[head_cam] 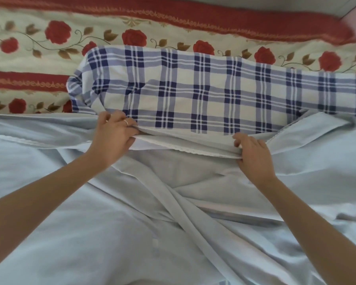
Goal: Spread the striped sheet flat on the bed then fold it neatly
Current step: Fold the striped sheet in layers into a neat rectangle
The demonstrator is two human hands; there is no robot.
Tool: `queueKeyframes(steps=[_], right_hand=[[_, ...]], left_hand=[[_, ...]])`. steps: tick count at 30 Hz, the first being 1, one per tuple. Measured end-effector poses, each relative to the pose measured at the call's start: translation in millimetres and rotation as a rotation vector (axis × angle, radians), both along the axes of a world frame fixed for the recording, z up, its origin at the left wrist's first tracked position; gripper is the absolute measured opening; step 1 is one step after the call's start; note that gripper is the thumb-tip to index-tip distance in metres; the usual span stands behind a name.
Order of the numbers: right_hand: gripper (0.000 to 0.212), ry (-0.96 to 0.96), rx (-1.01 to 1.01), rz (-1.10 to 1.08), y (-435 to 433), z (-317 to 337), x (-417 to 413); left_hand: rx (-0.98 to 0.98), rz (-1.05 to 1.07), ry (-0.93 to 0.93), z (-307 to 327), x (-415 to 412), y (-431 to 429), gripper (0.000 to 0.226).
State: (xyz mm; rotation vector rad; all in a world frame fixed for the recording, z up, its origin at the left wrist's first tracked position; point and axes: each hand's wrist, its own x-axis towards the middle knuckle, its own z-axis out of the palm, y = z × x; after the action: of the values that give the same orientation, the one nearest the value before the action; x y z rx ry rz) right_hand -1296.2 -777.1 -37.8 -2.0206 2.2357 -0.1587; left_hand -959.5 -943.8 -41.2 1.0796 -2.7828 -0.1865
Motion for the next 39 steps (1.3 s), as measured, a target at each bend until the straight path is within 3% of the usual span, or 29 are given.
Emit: queueKeyframes(steps=[4, 7, 10, 17, 21, 23, 27, 36, 39], right_hand=[[0.019, 0.233, 0.227, -0.128, -29.6, 6.1, -42.0], [0.028, 0.322, 0.363, -0.262, -62.2, 9.3, -66.9], [0.019, 0.312, 0.249, -0.272, -100.0, 11.6, -79.8], [0.024, 0.395, 0.153, -0.389, -194.3, -2.7, -108.0], [0.042, 0.326, 0.412, -0.641, -239.1, -46.7, -119.4], [0.05, 0.362, 0.377, -0.751, -244.7, -73.0, -121.1], [0.048, 0.372, 0.361, -0.727, -247.0, -81.6, -117.6], [0.05, 0.316, 0.453, -0.693, -252.5, -60.0, -116.9], [0.047, 0.301, 0.445, -0.656, -253.2, -61.5, -115.8]], left_hand=[[0.072, 0.212, 0.055, 11.2, -25.3, -38.5, 0.01], [0.311, 0.347, 0.0, 7.9, -54.2, -75.6, 0.018], [0.452, 0.475, -0.046, -10.1, -71.4, -96.8, 0.026], [0.102, 0.543, 0.112, -52.5, -81.9, -139.6, 0.026], [-0.043, 0.6, 0.111, -83.2, -84.5, -162.6, 0.027], [-0.09, 0.6, 0.108, -95.3, -87.3, -163.5, 0.026], [-0.073, 0.558, 0.123, -99.9, -84.4, -162.0, 0.02], [0.01, 0.599, 0.025, -80.3, -92.6, -155.8, 0.032], [-0.005, 0.68, 0.267, -61.9, -119.3, -125.3, 0.038]])
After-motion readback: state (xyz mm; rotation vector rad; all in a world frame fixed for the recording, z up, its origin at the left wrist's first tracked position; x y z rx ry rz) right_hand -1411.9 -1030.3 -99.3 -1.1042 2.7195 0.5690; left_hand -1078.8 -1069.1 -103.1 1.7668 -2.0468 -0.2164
